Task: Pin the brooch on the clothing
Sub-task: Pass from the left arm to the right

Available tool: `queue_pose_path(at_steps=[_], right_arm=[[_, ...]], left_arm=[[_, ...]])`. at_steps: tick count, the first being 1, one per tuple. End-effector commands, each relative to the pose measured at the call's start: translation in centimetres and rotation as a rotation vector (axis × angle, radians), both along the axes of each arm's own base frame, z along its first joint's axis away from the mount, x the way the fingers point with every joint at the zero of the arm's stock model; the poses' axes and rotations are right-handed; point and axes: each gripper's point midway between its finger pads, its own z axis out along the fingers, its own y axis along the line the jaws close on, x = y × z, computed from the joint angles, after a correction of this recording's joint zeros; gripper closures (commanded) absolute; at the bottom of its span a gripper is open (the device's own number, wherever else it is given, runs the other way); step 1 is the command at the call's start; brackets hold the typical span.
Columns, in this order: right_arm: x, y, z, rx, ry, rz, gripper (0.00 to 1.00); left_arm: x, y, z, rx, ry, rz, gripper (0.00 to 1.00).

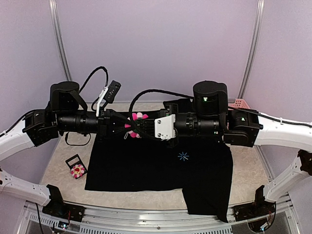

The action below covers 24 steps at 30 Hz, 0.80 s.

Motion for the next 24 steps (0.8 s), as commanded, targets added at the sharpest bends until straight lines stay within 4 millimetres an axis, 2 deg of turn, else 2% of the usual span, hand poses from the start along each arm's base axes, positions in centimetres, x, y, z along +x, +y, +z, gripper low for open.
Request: queue_pose_path(at_steps=[1, 6, 24], right_arm=[[0.1, 0.3, 0.7, 0.004, 0.009, -0.02, 0.82], [0.4, 0.4, 0.6, 0.002, 0.008, -0.036, 0.85], [0.3, 0.8, -1.4, -0.077, 0.039, -0.02, 0.86]], left_arm=[[-0.2, 0.2, 0.0, -0.009, -0.015, -0.017, 1.0], [-0.4, 0.2, 0.0, -0.012, -0.013, -0.026, 1.0], [-0.5, 0.4, 0.4, -0.023, -0.021, -0.023, 1.0]])
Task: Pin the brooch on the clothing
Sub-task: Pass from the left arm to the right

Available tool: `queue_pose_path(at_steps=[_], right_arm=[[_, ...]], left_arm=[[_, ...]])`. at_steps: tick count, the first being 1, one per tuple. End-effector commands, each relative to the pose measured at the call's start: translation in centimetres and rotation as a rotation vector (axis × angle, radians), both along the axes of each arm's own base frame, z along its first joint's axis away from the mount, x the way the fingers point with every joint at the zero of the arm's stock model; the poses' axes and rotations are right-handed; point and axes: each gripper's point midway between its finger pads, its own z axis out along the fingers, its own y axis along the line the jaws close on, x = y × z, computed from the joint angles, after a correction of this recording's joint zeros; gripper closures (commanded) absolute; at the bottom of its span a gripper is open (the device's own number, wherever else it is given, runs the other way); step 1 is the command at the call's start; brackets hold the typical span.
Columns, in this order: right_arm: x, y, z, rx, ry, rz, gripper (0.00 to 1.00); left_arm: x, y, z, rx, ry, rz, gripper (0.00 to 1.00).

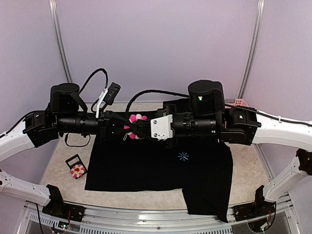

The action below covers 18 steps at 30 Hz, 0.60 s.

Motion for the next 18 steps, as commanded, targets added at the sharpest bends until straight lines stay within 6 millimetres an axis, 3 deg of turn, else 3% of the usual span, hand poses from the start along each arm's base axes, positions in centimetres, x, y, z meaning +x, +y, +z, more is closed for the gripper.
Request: queue_pose_path(at_steps=[1, 18], right_arm=[[-0.08, 0.54, -0.63, -0.028, 0.023, -0.003, 0.86], [0.38, 0.58, -0.34, -0.025, 0.036, -0.029, 1.0]], left_arm=[[-0.48, 0.12, 0.95, -0.03, -0.028, -0.026, 1.0], [-0.75, 0.25, 1.22, -0.041, -0.039, -0.035, 1.0]])
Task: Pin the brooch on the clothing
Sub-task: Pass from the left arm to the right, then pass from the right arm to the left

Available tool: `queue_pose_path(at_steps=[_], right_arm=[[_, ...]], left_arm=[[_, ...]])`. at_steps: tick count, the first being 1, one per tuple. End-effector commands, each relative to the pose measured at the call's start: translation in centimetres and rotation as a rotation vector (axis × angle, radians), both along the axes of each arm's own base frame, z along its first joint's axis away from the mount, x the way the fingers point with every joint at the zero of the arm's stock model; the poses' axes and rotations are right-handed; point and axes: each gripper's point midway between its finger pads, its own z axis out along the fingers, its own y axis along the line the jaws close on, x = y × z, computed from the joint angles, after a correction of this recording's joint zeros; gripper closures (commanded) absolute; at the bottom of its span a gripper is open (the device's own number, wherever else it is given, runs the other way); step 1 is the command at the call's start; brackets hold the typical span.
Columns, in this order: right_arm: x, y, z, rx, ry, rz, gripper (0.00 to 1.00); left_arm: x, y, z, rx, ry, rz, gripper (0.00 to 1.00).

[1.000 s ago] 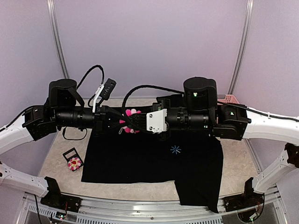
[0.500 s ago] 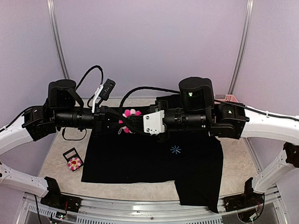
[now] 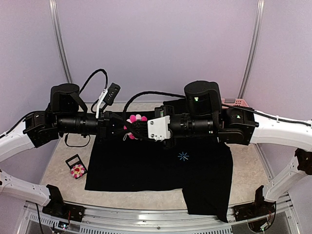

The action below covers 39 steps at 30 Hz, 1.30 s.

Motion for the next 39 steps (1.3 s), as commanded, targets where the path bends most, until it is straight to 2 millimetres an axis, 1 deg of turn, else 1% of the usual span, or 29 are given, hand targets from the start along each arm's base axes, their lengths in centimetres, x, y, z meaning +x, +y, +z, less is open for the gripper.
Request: queue_pose_path(at_steps=[1, 5, 9, 12, 16, 19, 20, 22, 23, 27, 29, 31, 32, 34, 37, 39], right_arm=[[0.3, 0.1, 0.3, -0.004, 0.007, -0.027, 1.0], [1.0, 0.1, 0.9, 0.025, -0.005, -0.067, 1.0], [2.1, 0.0, 2.4, 0.08, -0.034, -0.127, 1.0], [2.2, -0.1, 3.3, 0.106, -0.045, -0.135, 1.0], [2.4, -0.3, 3.7, 0.119, -0.047, -0.147, 1.0], [2.9, -0.4, 3.6, 0.119, -0.048, -0.173, 1.0], [3.0, -0.4, 3.5, 0.118, -0.047, -0.181, 1.0], [3.0, -0.4, 3.4, 0.117, -0.045, -0.182, 1.0], [3.0, -0.3, 3.3, 0.115, -0.044, -0.182, 1.0], [3.2, -0.2, 2.9, 0.111, -0.04, -0.188, 1.0], [3.1, -0.2, 2.9, 0.117, -0.037, -0.185, 1.0], [2.9, -0.2, 2.9, 0.12, -0.033, -0.174, 1.0], [2.8, -0.1, 3.0, 0.121, -0.03, -0.166, 1.0], [2.5, 0.0, 3.0, 0.124, -0.023, -0.147, 1.0], [2.2, 0.2, 2.8, 0.118, -0.015, -0.125, 1.0], [2.0, 0.3, 2.7, 0.118, -0.009, -0.118, 1.0]], left_arm=[[-0.9, 0.1, 1.4, -0.045, -0.04, -0.043, 1.0], [-0.9, 0.1, 1.1, -0.045, -0.031, -0.04, 1.0], [-0.8, -0.1, 0.4, -0.041, -0.014, -0.041, 1.0], [-0.6, -0.1, 0.2, -0.038, -0.009, -0.033, 1.0], [-0.5, -0.2, -0.3, -0.029, -0.003, -0.028, 1.0], [-0.4, -0.2, -0.4, -0.025, -0.003, -0.023, 0.99], [-0.4, -0.1, -0.5, -0.023, -0.004, -0.02, 0.96], [-0.3, -0.1, -0.5, -0.026, -0.008, -0.017, 0.85], [-0.3, -0.1, -0.5, -0.031, -0.01, -0.019, 0.83], [-0.5, -0.1, -0.1, -0.082, -0.019, -0.019, 0.81], [-0.7, -0.1, 0.0, -0.102, -0.017, -0.031, 0.85], [-0.8, -0.1, -0.1, -0.107, -0.015, -0.033, 0.85], [-0.7, -0.1, -0.1, -0.106, -0.015, -0.03, 0.82], [-0.4, -0.1, -0.3, -0.106, -0.02, -0.013, 0.73], [0.1, -0.1, -0.2, -0.114, -0.038, 0.01, 0.65], [0.2, -0.1, 0.1, -0.122, -0.059, 0.015, 0.64]])
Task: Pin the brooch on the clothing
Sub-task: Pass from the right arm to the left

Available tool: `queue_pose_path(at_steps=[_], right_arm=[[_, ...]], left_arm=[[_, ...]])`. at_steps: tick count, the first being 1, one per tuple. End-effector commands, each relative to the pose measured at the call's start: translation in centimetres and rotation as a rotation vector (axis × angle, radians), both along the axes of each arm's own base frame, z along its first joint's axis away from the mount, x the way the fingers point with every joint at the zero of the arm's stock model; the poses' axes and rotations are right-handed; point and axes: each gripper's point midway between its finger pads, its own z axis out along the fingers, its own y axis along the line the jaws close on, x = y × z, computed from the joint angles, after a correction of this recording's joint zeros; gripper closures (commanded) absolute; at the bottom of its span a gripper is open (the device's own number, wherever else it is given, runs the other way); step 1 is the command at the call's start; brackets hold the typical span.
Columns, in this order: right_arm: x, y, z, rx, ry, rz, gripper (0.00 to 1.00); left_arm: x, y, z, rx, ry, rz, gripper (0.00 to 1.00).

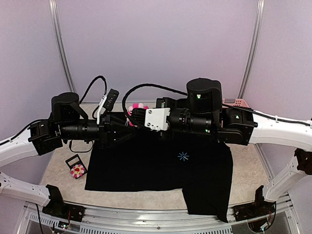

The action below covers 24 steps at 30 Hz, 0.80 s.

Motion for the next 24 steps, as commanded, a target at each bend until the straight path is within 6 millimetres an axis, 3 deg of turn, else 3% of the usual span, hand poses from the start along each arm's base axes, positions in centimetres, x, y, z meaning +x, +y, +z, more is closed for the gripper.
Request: queue_pose_path(at_steps=[1, 10, 20, 24], right_arm=[[-0.3, 0.5, 0.5, 0.033, 0.019, 0.029, 1.0], [-0.7, 0.6, 0.2, 0.025, 0.032, 0.049, 1.0], [-1.1, 0.3, 0.9, 0.04, 0.038, 0.064, 1.0], [-1.0, 0.4, 1.0, 0.044, 0.038, 0.063, 1.0]], left_arm=[[0.2, 0.1, 1.7, -0.054, -0.072, 0.019, 0.64], [0.7, 0.6, 2.1, -0.038, -0.139, 0.04, 0.62], [1.9, 2.0, 0.8, 0.032, -0.173, 0.084, 0.43], [1.8, 1.9, 1.0, 0.022, -0.173, 0.074, 0.46]])
